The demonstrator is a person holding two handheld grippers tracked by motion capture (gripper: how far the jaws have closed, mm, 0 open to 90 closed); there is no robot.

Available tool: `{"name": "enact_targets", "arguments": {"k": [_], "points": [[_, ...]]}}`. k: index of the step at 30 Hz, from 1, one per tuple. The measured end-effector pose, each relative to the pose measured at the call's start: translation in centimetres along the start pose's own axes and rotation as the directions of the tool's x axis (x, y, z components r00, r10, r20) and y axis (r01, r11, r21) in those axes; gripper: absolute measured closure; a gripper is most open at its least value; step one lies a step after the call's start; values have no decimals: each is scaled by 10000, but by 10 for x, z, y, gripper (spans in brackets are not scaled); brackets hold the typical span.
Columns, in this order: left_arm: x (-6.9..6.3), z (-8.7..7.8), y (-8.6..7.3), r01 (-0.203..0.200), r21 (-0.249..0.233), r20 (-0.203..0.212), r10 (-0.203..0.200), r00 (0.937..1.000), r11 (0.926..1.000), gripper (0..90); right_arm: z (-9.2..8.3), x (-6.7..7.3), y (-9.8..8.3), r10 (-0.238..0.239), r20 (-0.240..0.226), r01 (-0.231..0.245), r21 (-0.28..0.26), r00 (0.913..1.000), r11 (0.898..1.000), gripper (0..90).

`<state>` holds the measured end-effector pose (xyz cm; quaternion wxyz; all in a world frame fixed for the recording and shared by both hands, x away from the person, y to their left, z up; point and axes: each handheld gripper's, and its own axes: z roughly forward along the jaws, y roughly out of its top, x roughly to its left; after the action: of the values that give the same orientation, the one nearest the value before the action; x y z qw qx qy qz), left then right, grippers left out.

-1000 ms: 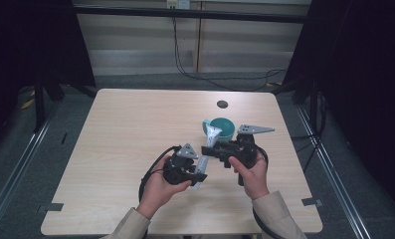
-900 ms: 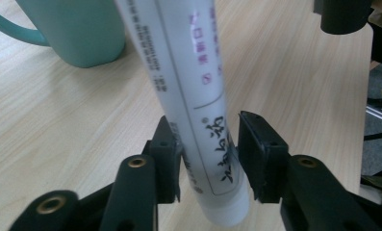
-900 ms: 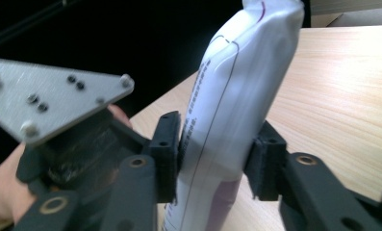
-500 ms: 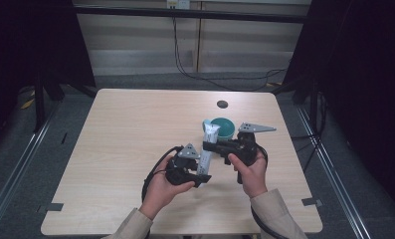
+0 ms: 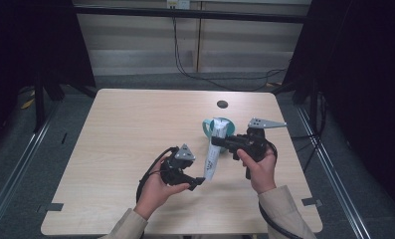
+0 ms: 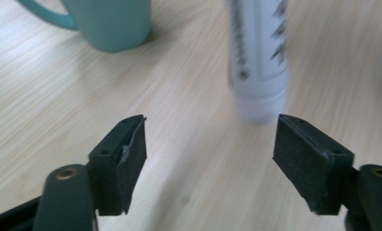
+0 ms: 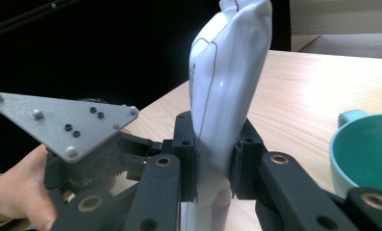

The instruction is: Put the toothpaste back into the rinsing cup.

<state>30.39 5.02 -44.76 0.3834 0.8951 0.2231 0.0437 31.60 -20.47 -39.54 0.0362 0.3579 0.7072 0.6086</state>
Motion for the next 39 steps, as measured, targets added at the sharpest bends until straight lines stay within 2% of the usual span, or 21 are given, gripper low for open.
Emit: {"name": "enact_targets", "arguments": {"k": [10, 12, 13, 18, 23, 24, 28, 30, 31, 37, 39], "points": [[13, 2, -25, 366, 473, -90, -362, 9993, 9982, 236, -9, -4, 5, -340, 320, 341, -1, 9989, 9994, 758], [13, 3, -28, 502, 414, -73, -500, 9987, 9979, 235, -11, -4, 6, -395, 405, 397, -25, 9984, 9992, 758], [15, 2, -29, 303, 515, -99, -298, 9995, 9982, 234, -11, -4, 7, -429, 428, 430, -19, 9982, 9991, 758], [18, 4, -37, 521, 509, -136, -515, 9986, 9973, 224, -12, -7, 9, -463, 516, 466, -51, 9976, 9989, 758], [21, 5, -44, 497, 507, -243, -485, 9985, 9975, 219, -14, -8, 13, -540, 627, 547, -86, 9966, 9985, 758], [21, 6, -45, 338, 580, -295, -321, 9990, 9977, 218, -14, -9, 13, -548, 622, 554, -81, 9966, 9984, 758], [21, 7, -47, 322, 480, -290, -308, 9991, 9983, 211, -16, -10, 15, -584, 698, 594, -135, 9959, 9981, 758], [22, 8, -48, 32, 504, -310, -17, 9995, 9987, 200, -17, -10, 17, -581, 712, 597, -203, 9958, 9980, 758], [22, 9, -49, 153, 373, -299, -142, 9995, 9992, 190, -17, -11, 18, -594, 745, 612, -223, 9955, 9979, 758], [23, 14, -54, 153, 622, -315, -134, 9994, 9979, 185, -19, -13, 24, -680, 867, 705, -264, 9939, 9972, 757], [23, 15, -55, 211, 531, -308, -195, 9993, 9984, 183, -19, -13, 26, -722, 890, 747, -249, 9934, 9969, 758]]}}
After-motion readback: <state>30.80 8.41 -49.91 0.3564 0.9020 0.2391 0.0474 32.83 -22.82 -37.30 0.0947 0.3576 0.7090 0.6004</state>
